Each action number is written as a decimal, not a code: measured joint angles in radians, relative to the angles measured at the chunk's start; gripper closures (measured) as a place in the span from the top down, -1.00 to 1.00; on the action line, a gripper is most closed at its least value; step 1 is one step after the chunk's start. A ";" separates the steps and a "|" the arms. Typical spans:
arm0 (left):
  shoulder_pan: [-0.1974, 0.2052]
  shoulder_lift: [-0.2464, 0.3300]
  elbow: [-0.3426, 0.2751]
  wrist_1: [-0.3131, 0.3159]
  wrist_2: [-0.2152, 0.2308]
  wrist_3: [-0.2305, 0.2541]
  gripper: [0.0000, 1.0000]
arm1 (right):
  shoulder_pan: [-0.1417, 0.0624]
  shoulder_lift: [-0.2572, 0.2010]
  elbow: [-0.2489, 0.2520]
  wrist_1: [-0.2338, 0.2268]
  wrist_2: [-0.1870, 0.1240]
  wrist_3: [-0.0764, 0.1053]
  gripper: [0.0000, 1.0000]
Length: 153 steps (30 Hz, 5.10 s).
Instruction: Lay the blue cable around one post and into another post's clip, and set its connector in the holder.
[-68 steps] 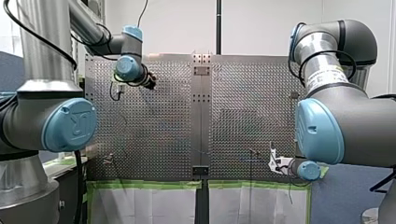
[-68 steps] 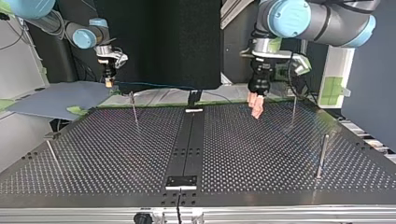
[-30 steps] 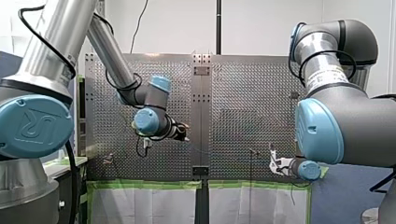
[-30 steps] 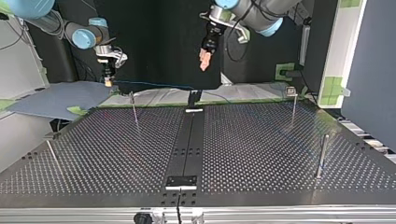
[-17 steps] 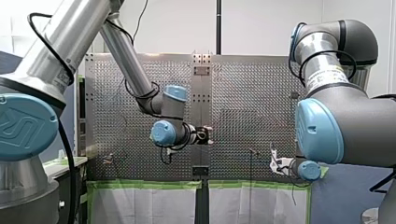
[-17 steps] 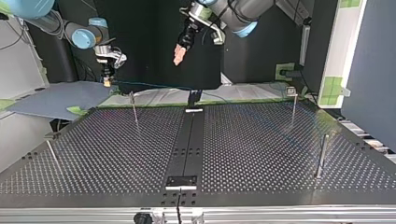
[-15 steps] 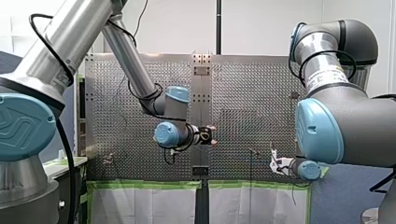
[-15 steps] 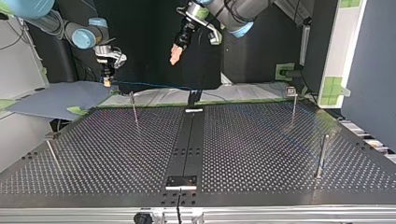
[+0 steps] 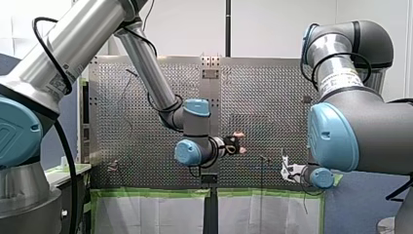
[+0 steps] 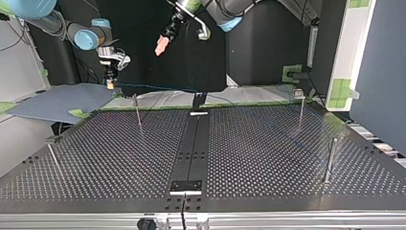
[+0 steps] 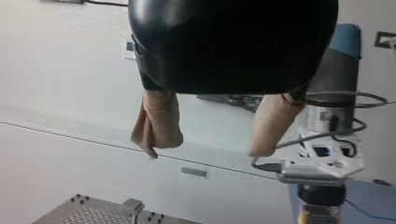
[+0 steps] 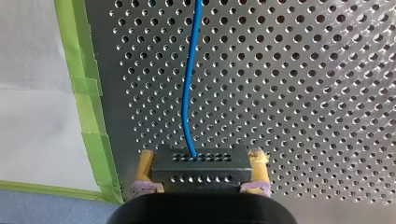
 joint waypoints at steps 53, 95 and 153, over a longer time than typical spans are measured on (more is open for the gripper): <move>0.056 -0.400 0.497 -0.261 -0.054 0.030 1.00 | 0.009 0.000 0.001 -0.008 -0.023 0.013 -1.00; 0.091 -0.481 0.629 -0.328 -0.156 0.039 1.00 | 0.017 0.000 0.000 -0.016 -0.026 0.024 -1.00; 0.102 -0.489 0.698 -0.224 -0.209 0.078 -0.98 | -0.020 -0.001 -0.086 0.080 -0.020 0.026 -1.00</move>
